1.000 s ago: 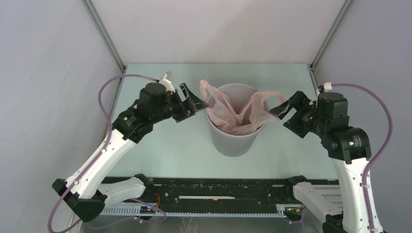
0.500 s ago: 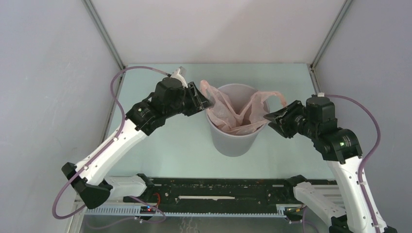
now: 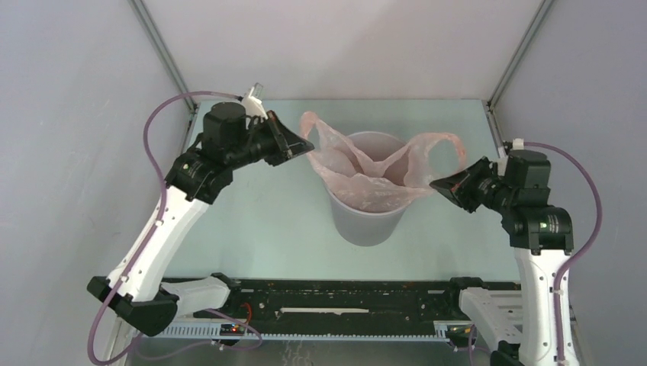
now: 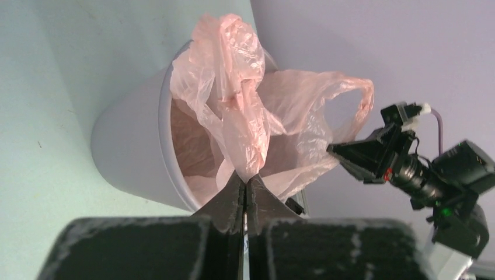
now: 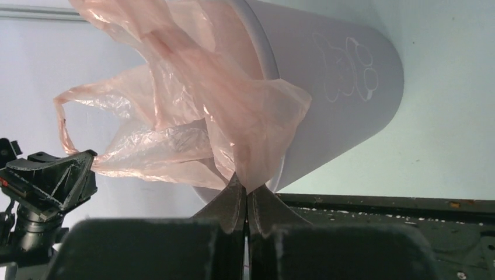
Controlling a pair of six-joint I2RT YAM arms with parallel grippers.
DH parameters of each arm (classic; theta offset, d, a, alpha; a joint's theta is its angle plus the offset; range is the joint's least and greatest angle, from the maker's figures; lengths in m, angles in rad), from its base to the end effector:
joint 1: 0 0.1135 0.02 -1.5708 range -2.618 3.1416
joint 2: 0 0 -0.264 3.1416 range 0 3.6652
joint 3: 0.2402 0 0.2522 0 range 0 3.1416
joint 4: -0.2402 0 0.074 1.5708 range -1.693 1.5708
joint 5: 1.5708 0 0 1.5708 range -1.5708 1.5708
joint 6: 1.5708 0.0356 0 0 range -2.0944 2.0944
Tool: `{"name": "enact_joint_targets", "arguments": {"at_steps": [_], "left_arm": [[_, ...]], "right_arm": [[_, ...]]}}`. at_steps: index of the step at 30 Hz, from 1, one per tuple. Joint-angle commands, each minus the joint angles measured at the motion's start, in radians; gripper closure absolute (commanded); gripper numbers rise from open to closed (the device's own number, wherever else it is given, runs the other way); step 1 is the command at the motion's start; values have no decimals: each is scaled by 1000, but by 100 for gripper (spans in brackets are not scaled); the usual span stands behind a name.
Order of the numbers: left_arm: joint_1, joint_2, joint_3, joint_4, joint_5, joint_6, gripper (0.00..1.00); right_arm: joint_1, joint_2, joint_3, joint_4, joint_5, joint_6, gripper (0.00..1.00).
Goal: Put the trash bags into the trash bin
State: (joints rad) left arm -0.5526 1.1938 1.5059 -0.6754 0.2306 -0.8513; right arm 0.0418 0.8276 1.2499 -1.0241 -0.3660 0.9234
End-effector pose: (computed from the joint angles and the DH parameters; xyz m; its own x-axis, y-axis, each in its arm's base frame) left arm 0.1992 -0.1324 0.4527 -0.7205 -0.4160 -0.5549 0.2291 0.6125 -0.7566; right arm 0.1280 0.0181 0.4023 -0.6074 0.7201 -0.3355 0.2499 0.5741 0.7797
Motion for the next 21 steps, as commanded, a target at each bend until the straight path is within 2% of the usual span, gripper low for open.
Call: {"name": "enact_joint_targets", "arguments": {"at_steps": [1, 5, 15, 21], "left_arm": [[51, -72, -74, -33, 224, 67, 100], [54, -145, -188, -17, 253, 54, 100], [54, -311, -417, 39, 204, -58, 100], [54, -319, -505, 48, 191, -50, 100]], "right_arm": [[-126, -7, 55, -141, -270, -344, 100], [-124, -19, 51, -220, -218, -444, 100], [-127, -97, -17, -292, -172, -452, 100], [-122, -113, -129, -217, -75, -480, 100]]}}
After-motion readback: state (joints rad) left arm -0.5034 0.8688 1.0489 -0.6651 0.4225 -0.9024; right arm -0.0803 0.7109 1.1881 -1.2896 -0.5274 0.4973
